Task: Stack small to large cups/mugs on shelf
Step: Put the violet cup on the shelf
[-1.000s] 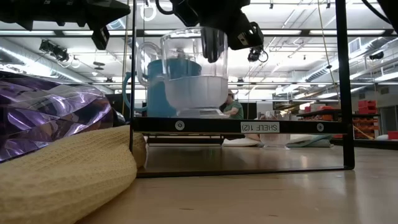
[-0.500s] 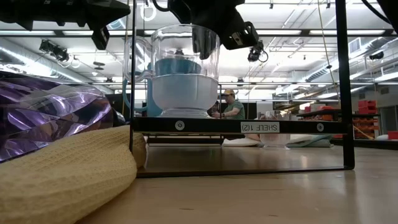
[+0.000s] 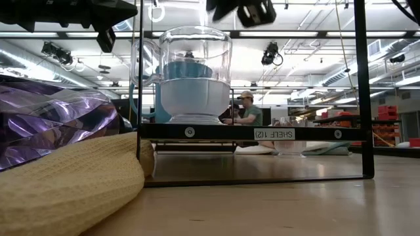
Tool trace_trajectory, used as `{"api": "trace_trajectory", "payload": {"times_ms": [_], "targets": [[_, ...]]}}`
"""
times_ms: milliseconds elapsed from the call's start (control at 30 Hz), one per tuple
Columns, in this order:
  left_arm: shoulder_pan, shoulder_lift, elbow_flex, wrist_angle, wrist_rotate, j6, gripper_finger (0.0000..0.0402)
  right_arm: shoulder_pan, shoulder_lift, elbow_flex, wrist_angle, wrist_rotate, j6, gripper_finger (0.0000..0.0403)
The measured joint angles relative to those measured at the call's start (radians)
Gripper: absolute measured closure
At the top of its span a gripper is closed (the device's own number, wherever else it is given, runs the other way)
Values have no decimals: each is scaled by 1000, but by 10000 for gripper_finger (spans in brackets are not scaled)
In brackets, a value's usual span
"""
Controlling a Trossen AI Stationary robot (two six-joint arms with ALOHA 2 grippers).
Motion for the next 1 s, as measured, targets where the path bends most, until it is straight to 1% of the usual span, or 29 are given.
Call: {"api": "trace_trajectory", "payload": {"times_ms": [133, 233, 433, 567, 700, 800, 900, 933, 1000], "targets": [[0, 0, 0, 0, 0, -6, 367, 1, -82, 0, -11, 24, -18, 337], [0, 0, 0, 0, 6, -8, 372, 1, -149, 1, -63, 63, -28, 337], [0, 0, 0, 2, 43, -9, 378, 11, -272, 1, -295, 186, 28, 337], [0, 0, 0, 2, 45, -25, 373, 37, -344, 1, -439, 255, 94, 338], [0, 0, 0, 1, 45, -28, 364, 57, -401, -2, -438, 342, 133, 338], [0, 0, 0, 0, 45, -36, 359, 56, -427, -2, -444, 385, 160, 338], [0, 0, 0, -4, 50, -100, 358, 56, -439, -2, -443, 409, 156, 338], [0, 0, 0, -10, 67, -125, 358, 56, -442, -3, -443, 415, 149, 338], [1, 0, 0, -46, 161, -145, 358, 56, -444, -3, -443, 417, 130, 338]]}}
